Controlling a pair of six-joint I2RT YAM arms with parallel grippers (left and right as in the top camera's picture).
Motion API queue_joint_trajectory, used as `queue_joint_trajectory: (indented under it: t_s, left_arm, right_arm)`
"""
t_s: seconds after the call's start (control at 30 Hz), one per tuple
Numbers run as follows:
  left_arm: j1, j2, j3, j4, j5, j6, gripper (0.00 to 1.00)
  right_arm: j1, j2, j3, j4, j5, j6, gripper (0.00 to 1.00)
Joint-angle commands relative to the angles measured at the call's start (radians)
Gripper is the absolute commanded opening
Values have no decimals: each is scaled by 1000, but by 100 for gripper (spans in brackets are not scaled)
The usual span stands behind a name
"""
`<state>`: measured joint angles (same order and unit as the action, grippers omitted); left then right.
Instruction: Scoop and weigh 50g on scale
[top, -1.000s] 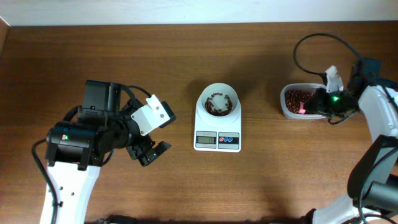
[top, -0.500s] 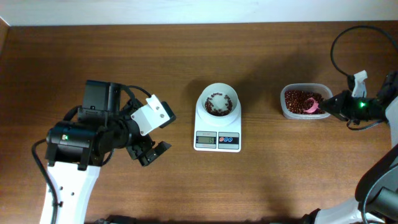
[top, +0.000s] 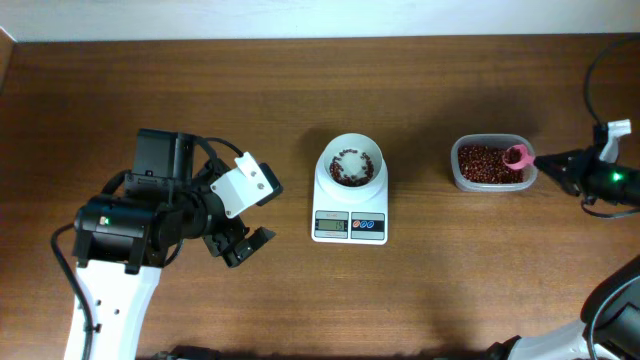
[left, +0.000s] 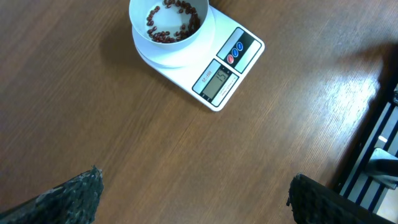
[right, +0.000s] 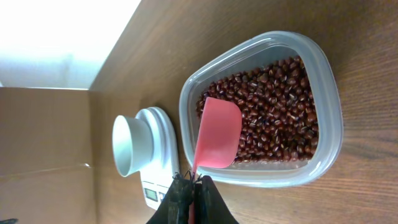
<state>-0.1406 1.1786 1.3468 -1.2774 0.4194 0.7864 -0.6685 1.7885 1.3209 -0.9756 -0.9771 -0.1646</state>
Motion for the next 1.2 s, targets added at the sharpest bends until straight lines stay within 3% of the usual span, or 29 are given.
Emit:
queue_joint_trajectory:
  t_s: [0.0,0.3,0.53,0.67,0.8,0.87,1.07,1.17]
  left_arm:
    - [6,0,15,1,18,16,99]
    - [6,0,15,1,18,16,99]
    - [6,0,15,1,18,16,99]
    - [6,0,15,1,18,16,99]
    - [6,0,15,1,18,16,99]
    - [6,0,15,1,18,16,99]
    - [6,0,15,1,18,16,99]
    - [6,0,15,1,18,16,99]
  right_arm:
    - [-8,-21,-8,-25,-68,-15,4]
    - [50,-21,-8,-49,-295,-42,4]
    - [322,-21,-8,-8,-294,-27,4]
    - [463,-21,-8,117,-286,102,4]
    - [634,-21,-8,270,-169,252,4]
    - [698,-21,-8,314,-99,251,4]
    - [927,-21,2,385,470,220,4]
    - [985,-21,53,350,572,187,4]
